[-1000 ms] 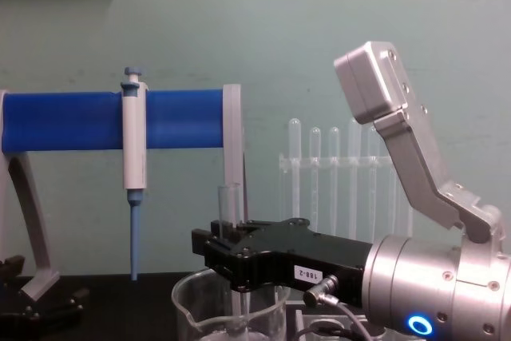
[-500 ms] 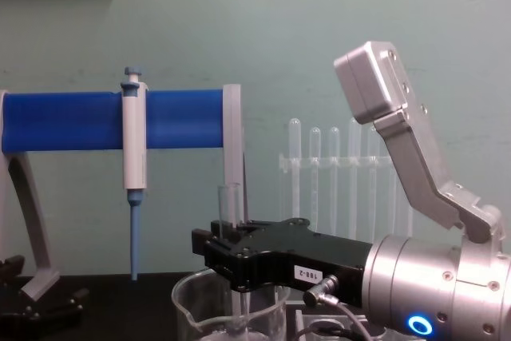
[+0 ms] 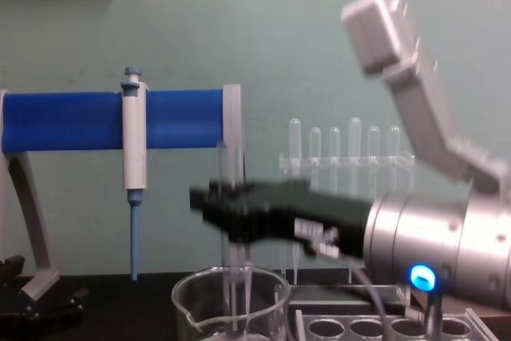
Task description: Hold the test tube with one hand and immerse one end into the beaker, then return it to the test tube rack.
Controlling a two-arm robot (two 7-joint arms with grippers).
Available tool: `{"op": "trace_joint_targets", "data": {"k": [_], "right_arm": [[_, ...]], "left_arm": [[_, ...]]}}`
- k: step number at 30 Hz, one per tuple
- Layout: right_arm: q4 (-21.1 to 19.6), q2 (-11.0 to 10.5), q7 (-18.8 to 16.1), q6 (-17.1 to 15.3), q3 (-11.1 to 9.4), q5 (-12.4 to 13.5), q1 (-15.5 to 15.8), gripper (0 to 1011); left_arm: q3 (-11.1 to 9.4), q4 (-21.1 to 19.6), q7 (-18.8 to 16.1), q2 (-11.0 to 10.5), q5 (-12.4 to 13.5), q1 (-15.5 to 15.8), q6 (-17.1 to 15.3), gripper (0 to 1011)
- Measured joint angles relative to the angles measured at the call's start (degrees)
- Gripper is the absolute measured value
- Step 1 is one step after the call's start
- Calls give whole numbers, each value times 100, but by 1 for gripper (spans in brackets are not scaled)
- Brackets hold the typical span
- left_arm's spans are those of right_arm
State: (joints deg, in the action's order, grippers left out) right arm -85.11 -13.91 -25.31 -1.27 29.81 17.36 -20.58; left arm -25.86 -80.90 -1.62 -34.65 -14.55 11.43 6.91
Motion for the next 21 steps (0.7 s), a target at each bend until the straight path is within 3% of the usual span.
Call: {"op": "trace_joint_targets", "data": {"k": [5,11,15,21], "right_arm": [[-551,-117,45,-182,-111,88,-9,224],[-1345,-377,186,-388,-398,295,123,224],[-1878,-646,383,-478,-688,416,408,224],[-2243,-1021,579,-607,-1008,496,893,224]], "left_arm": [[0,0,0,0,0,0,0,1000],[0,0,0,0,0,0,0,1000],[0,0,0,0,0,0,0,1000],[0,0,0,0,0,0,0,1000]]}}
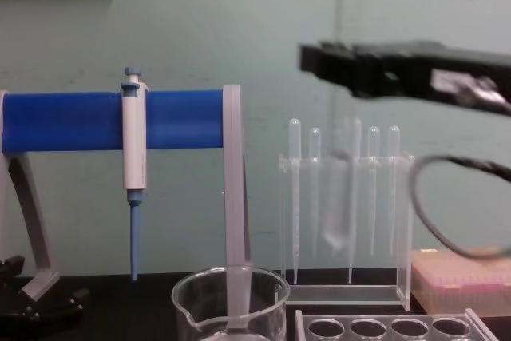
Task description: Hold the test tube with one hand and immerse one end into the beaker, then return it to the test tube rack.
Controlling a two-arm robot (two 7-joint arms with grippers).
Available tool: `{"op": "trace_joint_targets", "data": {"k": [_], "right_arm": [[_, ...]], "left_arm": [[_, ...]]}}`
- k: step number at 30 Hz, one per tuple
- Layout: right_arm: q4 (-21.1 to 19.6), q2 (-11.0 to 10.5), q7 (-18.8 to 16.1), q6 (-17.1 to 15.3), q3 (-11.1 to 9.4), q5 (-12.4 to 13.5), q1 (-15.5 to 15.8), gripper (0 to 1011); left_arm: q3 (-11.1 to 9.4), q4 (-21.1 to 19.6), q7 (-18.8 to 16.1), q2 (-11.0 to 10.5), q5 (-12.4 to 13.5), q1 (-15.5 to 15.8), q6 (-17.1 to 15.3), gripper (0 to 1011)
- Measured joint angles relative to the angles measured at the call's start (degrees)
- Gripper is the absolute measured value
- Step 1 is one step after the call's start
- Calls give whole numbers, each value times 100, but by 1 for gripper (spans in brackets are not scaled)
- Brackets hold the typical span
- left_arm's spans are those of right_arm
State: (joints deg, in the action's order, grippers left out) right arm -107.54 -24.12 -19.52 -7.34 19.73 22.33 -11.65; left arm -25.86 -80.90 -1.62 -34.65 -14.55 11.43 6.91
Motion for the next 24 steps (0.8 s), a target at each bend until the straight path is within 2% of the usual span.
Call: {"op": "trace_joint_targets", "data": {"k": [4,9,24], "right_arm": [[-22,-139,57,-9,-105,4,268,224],[160,-188,84,4,-109,-65,409,224],[742,33,43,-25,179,-440,187,224]], "left_arm": [[0,0,0,0,0,0,0,1000],[0,0,0,0,0,0,0,1000],[0,0,0,0,0,0,0,1000]]}}
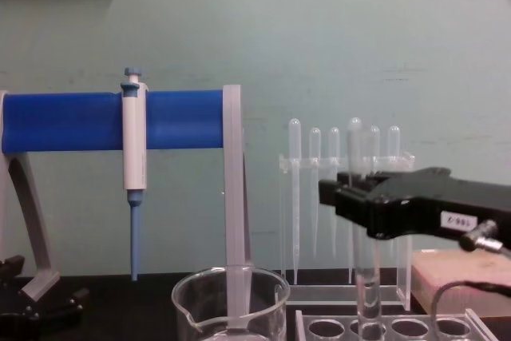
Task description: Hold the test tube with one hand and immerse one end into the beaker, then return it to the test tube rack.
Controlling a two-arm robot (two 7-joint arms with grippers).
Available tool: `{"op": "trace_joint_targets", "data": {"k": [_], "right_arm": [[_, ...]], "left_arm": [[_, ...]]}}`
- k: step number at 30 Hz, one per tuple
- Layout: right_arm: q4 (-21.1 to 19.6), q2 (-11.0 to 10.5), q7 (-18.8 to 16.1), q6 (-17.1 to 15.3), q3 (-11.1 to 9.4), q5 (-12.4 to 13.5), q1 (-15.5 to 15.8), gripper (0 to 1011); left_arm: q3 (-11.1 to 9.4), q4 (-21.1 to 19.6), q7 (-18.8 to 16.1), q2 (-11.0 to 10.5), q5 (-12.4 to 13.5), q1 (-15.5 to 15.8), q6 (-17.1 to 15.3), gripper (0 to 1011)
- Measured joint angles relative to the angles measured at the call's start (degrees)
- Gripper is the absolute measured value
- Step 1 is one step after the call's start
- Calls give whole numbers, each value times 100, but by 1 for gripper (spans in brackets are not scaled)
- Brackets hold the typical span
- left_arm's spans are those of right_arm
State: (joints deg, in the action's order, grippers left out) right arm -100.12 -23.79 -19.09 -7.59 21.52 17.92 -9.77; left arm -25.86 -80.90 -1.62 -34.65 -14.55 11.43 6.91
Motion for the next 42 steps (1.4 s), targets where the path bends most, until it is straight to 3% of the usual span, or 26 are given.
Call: {"op": "trace_joint_targets", "data": {"k": [13,21,27,34,39,42], "right_arm": [[495,159,-86,147,144,-264,-59,224],[615,138,-111,23,272,-623,-150,224],[577,150,-109,-91,265,-774,-145,383],[107,-56,-87,-391,85,-809,214,600],[-537,-406,-40,-612,-290,-743,780,763],[-851,-576,65,-660,-621,-676,1153,850]], "left_arm": [[0,0,0,0,0,0,0,1000],[0,0,0,0,0,0,0,1000],[0,0,0,0,0,0,0,1000],[0,0,0,0,0,0,0,1000],[0,0,0,0,0,0,0,1000],[0,0,0,0,0,0,0,1000]]}}
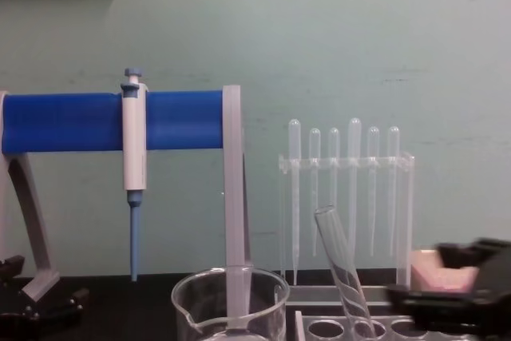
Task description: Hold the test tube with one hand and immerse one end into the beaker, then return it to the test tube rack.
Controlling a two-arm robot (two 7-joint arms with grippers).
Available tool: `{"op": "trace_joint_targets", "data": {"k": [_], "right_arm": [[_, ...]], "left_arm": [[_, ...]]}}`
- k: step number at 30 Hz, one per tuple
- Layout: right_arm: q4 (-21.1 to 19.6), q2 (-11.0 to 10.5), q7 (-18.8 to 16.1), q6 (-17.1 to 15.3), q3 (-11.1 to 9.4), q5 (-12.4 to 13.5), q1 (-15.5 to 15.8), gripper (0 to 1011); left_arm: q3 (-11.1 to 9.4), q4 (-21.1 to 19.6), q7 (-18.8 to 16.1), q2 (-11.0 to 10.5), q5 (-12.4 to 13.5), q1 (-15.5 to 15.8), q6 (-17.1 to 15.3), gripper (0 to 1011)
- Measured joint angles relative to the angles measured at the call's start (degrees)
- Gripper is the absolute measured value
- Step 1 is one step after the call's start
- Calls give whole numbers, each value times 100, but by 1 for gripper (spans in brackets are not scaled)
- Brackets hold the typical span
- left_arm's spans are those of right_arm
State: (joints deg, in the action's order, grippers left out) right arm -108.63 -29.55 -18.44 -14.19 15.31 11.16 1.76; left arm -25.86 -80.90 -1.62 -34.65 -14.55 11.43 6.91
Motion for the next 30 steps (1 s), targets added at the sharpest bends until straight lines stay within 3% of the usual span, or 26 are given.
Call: {"op": "trace_joint_targets", "data": {"k": [4,5,9,14,22,26,30], "right_arm": [[-63,-95,203,32,-448,11,325,954],[11,-75,305,111,-626,24,403,997],[445,148,578,481,-932,8,379,1002],[1150,511,942,1011,-964,-250,36,1002],[2592,1133,1271,1839,-740,-689,-786,1002],[2932,1307,1325,2010,-696,-797,-989,1002],[2969,1326,1337,2026,-691,-820,-1013,1002]], "left_arm": [[0,0,0,0,0,0,0,1000],[0,1,-1,0,0,0,0,1000],[0,0,0,0,0,0,0,1000],[0,1,0,0,0,0,0,1000],[0,0,-1,0,0,0,0,1000],[0,0,0,0,0,0,0,1000],[0,0,0,0,0,0,0,1000]]}}
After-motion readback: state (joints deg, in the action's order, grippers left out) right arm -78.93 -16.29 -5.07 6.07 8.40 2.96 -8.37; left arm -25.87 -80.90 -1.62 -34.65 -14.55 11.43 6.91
